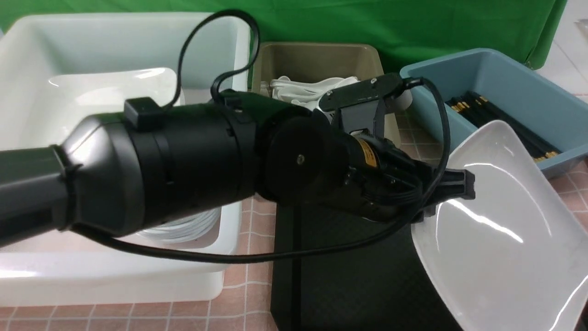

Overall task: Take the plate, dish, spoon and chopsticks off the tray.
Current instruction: Use the left arm to put the plate into the large storage box on the left

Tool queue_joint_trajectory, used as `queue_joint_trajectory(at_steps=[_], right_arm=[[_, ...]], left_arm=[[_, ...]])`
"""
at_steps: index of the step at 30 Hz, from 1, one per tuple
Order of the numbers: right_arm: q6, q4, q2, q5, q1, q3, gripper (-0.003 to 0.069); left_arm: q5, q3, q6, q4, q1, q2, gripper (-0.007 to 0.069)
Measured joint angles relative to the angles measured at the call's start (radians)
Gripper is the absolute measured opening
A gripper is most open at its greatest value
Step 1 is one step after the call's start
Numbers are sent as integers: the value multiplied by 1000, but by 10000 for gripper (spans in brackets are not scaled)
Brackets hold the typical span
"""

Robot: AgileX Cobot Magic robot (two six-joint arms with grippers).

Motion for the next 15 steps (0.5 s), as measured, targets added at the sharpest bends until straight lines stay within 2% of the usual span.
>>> queue_joint_trajectory(at_steps=[6, 10, 15], right_arm=[[1, 0, 0, 0, 0, 0, 42], [3, 0, 0, 0, 0, 0, 45], [4, 0, 0, 0, 0, 0, 49]], left_arm=[[20, 0, 4, 31, 23, -53, 26], [13, 0, 15, 24, 137, -176, 26], [12, 0, 24, 11, 352, -300, 26]])
